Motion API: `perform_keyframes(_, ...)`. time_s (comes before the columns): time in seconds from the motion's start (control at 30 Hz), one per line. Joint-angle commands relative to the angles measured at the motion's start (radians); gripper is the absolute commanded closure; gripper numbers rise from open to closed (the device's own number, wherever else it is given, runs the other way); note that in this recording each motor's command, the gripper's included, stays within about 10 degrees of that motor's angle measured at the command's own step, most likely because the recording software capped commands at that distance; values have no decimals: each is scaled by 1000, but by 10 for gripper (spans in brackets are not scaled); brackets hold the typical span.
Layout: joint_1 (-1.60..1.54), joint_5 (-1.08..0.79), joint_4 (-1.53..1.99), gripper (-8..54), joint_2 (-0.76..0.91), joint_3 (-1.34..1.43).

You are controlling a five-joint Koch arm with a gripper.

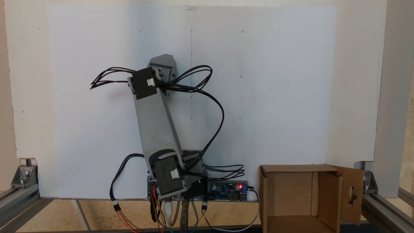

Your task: Grasp a green dice and put it in the bin.

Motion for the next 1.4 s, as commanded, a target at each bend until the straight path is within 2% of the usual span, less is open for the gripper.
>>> perform_keyframes(0.0, 0, -67, -6, 58, 5, -17)
perform_keyframes(0.43, 3, -81, -29, 70, -12, -17)
perform_keyframes(0.7, 12, -83, -48, 178, -12, -11)
perform_keyframes(0.87, 17, -83, -48, 336, -12, 6)
perform_keyframes(1.13, 43, -81, -46, 340, -9, 5)
perform_keyframes(1.37, 74, -78, 104, 340, 109, -41)
